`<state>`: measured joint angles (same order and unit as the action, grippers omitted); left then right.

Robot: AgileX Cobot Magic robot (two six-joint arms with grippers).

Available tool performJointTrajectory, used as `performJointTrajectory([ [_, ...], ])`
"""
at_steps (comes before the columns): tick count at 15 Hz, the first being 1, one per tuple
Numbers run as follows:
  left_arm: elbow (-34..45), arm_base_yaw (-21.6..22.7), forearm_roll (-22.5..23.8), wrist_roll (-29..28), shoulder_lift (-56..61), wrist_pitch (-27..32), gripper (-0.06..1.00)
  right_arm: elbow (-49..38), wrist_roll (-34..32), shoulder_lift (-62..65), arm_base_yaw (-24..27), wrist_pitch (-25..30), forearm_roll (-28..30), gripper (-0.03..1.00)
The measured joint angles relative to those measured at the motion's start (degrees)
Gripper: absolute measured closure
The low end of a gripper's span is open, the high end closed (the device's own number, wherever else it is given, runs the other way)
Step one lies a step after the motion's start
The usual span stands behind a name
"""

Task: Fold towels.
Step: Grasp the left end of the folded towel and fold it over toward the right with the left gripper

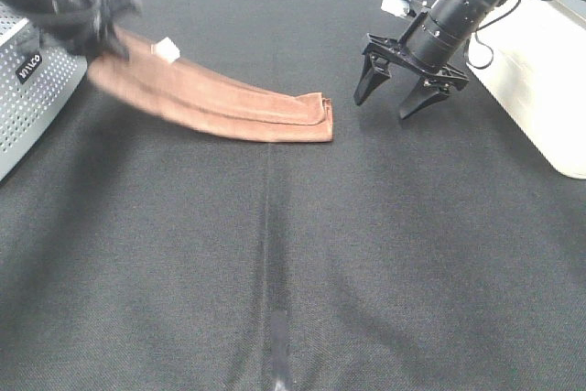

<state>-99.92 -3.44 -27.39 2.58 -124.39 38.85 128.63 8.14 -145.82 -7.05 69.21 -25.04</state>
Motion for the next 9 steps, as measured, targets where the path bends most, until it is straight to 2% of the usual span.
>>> performJointTrajectory([
  [2,-1.8,-2.2,-3.6,-0.4,0.2,0.4,0.87,1.1,-0.1,0.0,0.0,0.3,0.0,0.22],
  [4,-2.4,-6.4,-7.7,-0.6,0.1,-0.4,0.87,2.6,-0.2,0.1,0.0,0.3,0.0,0.22],
  [7,-2.5,-12.7,-11.5,-0.7,-2.8,-4.2,0.87,2.6,-0.6,1.4,0.0,0.4,0.2,0.22],
  [9,-2.5,-15.2,-15.8,-1.4,-6.1,-7.8,0.87,2.8,-1.2,1.7,0.0,0.5,0.2,0.22],
])
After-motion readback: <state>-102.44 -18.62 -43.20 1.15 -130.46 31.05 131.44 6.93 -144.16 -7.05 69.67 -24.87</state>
